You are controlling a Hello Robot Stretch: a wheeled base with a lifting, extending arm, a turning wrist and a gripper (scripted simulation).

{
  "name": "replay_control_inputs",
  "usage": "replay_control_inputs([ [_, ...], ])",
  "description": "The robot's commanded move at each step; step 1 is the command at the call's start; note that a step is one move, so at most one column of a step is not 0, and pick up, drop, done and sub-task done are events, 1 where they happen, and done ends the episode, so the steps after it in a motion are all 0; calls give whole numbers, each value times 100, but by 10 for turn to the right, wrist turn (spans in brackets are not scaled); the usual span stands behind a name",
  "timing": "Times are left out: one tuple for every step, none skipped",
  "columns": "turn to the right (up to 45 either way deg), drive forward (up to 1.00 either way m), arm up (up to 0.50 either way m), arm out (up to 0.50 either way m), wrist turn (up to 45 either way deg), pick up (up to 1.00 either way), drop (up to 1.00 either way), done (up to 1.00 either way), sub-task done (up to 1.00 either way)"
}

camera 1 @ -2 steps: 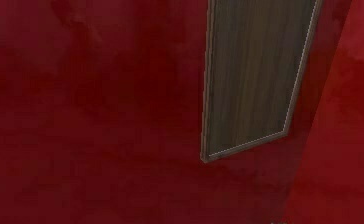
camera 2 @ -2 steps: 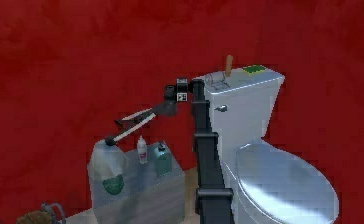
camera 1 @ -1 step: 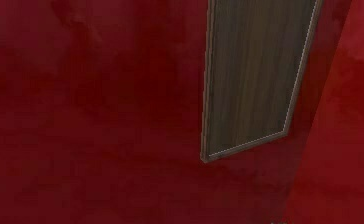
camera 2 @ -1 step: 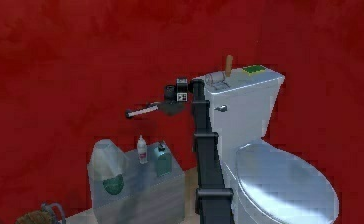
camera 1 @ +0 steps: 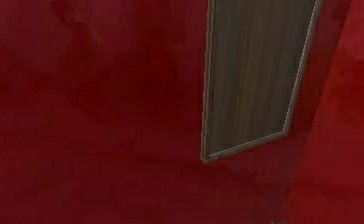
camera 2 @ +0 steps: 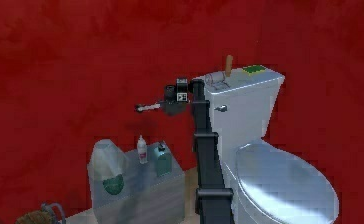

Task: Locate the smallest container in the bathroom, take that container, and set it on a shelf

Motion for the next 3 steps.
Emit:
replay_control_inputs([
  [0, 0, -30, 0, 0, 0, 0, 0, 0],
  [0, 0, 0, 0, 0, 100, 0, 0, 0],
  [0, 0, 10, 0, 0, 0, 0, 0, 0],
])
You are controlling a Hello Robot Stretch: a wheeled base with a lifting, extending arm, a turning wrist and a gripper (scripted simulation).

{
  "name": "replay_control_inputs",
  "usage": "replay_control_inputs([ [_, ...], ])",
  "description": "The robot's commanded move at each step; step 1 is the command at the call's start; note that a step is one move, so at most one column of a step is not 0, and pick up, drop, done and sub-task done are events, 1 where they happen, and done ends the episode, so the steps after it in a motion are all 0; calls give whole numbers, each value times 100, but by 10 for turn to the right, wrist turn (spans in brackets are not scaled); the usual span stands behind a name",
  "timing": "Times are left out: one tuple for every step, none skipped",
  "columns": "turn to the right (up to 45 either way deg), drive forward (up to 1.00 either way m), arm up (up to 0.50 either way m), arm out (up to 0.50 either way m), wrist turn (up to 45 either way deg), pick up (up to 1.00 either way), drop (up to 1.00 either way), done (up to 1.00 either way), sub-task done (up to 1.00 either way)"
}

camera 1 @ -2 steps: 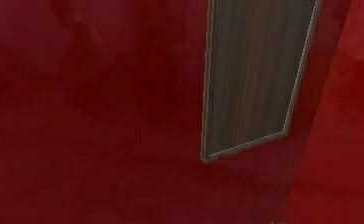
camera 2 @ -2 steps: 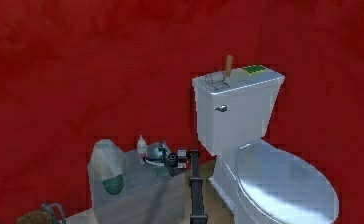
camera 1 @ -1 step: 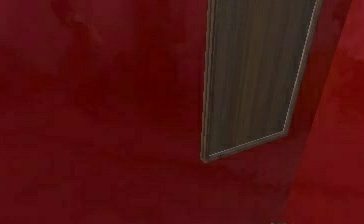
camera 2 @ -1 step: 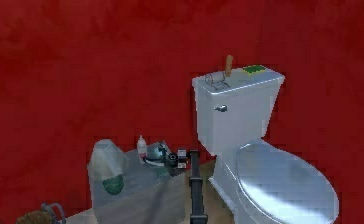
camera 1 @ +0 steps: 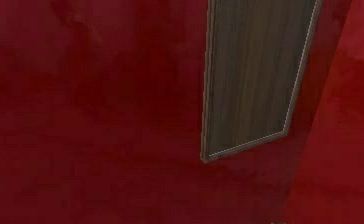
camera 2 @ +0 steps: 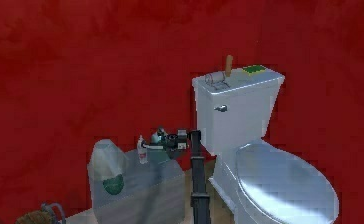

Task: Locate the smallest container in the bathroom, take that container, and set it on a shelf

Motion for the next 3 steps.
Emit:
replay_control_inputs([
  [0, 0, 34, 0, 0, 0, 0, 0, 0],
  [0, 0, 0, 0, -450, 0, 0, 0, 0],
  [0, 0, 0, 0, -450, 0, 0, 0, 0],
])
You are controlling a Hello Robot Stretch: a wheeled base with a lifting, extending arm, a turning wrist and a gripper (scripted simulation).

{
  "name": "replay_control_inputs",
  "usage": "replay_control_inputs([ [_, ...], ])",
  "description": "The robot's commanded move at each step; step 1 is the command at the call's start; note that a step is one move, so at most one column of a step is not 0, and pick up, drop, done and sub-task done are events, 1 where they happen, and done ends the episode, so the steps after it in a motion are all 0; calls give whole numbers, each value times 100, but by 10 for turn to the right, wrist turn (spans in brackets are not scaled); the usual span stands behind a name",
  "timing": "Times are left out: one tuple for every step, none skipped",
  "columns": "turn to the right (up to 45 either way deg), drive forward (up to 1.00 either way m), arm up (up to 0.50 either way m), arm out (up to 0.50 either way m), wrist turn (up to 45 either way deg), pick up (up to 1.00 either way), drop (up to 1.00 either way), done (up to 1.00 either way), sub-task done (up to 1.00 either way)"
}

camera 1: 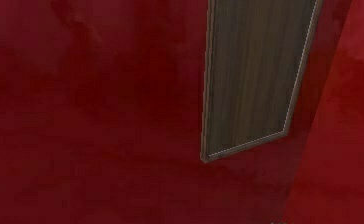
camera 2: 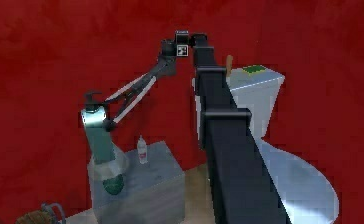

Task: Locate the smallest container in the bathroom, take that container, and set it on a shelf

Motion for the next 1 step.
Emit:
replay_control_inputs([
  [0, 0, 0, 0, -90, 0, 0, 0, 0],
])
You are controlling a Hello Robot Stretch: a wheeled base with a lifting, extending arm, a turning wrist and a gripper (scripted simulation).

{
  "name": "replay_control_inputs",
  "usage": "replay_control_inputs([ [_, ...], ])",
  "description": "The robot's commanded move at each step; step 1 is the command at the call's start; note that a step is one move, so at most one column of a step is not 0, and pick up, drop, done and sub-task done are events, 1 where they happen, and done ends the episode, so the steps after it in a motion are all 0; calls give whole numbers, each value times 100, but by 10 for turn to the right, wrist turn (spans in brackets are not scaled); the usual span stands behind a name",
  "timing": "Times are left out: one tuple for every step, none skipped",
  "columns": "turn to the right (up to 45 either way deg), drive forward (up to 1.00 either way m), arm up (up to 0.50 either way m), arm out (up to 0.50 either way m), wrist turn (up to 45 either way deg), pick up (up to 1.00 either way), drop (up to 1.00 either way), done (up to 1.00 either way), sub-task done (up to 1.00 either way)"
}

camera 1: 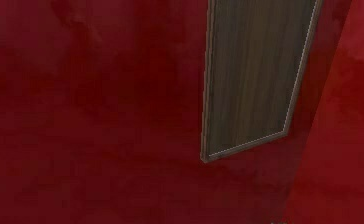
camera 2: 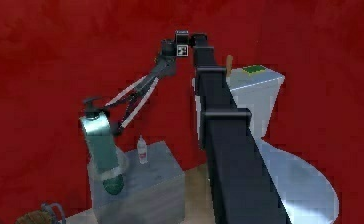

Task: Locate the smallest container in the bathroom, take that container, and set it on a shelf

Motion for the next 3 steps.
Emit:
replay_control_inputs([
  [0, 0, 0, -46, 0, 0, 0, 0, 0],
  [-450, 0, 0, 0, 0, 0, 0, 0, 0],
  [-450, 0, 0, 0, 0, 0, 0, 0, 0],
])
